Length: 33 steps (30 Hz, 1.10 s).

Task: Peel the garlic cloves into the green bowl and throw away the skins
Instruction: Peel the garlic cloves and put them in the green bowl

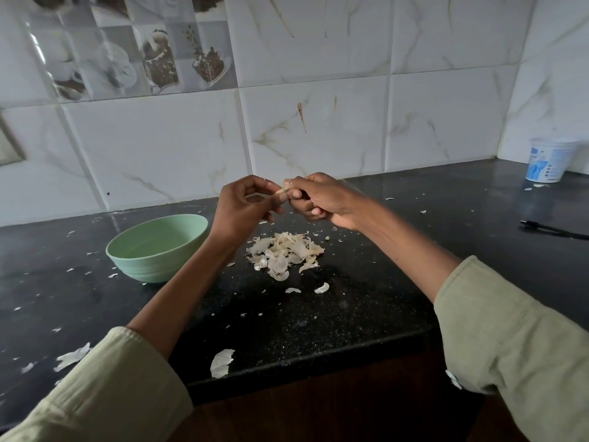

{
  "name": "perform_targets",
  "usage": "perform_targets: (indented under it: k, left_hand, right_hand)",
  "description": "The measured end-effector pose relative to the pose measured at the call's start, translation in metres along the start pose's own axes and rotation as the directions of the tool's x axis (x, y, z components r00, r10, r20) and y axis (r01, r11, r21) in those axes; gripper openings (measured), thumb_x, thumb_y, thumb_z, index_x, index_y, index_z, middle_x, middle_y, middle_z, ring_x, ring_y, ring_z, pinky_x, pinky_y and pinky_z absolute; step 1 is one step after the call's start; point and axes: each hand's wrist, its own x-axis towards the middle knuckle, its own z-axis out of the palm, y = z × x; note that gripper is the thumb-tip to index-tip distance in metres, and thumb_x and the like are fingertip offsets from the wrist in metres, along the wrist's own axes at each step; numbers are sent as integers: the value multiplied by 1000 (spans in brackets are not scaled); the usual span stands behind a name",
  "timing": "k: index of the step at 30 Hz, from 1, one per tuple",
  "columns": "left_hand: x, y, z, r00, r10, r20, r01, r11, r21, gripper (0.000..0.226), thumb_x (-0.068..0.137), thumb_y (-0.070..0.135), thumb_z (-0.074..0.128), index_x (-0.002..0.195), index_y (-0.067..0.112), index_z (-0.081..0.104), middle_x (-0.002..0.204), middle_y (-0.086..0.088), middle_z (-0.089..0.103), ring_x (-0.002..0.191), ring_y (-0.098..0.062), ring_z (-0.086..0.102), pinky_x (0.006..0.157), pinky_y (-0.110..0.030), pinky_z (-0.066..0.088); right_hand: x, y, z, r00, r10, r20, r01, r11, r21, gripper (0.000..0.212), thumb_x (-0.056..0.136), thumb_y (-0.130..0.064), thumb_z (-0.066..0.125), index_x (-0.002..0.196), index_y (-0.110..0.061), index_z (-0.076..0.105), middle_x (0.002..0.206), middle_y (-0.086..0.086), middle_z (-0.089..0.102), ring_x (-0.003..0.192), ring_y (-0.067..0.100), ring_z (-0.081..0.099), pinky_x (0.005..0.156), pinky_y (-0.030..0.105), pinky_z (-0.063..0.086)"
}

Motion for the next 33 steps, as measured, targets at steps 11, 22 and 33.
perform_targets:
  k: [11, 22, 33]
  left_hand:
    - [2, 2, 0, 990, -115, 82, 135, 942, -308, 28, 93, -2, 70, 120, 7, 66, 96, -6, 72, 82, -16, 69, 67, -22, 53]
    - [0, 1, 2, 995, -56, 78, 58, 998, -20, 39, 91, 2, 75, 127, 11, 62, 98, -1, 75, 82, -20, 73, 63, -27, 56]
    - [0, -3, 4, 994, -23, 106, 10, 992, 127, 27, 93, -2, 66, 117, 10, 69, 100, -15, 72, 84, -17, 71, 69, -31, 61]
  right_hand:
    - [0, 1, -5, 998, 15, 65, -23, 992, 126, 39, 110, -26, 44, 72, -21, 49, 55, -6, 30, 46, 8, 24, 48, 25, 14]
    - [1, 3, -8, 996, -31, -87, 25, 997, -67, 41, 108, -37, 49, 74, -17, 57, 55, -4, 34, 48, 10, 28, 46, 21, 23]
    - [3, 8, -16, 930, -319, -183, 189, 841, -507, 48, 107, -34, 56, 74, -5, 75, 47, 0, 54, 44, 13, 50, 57, 25, 48]
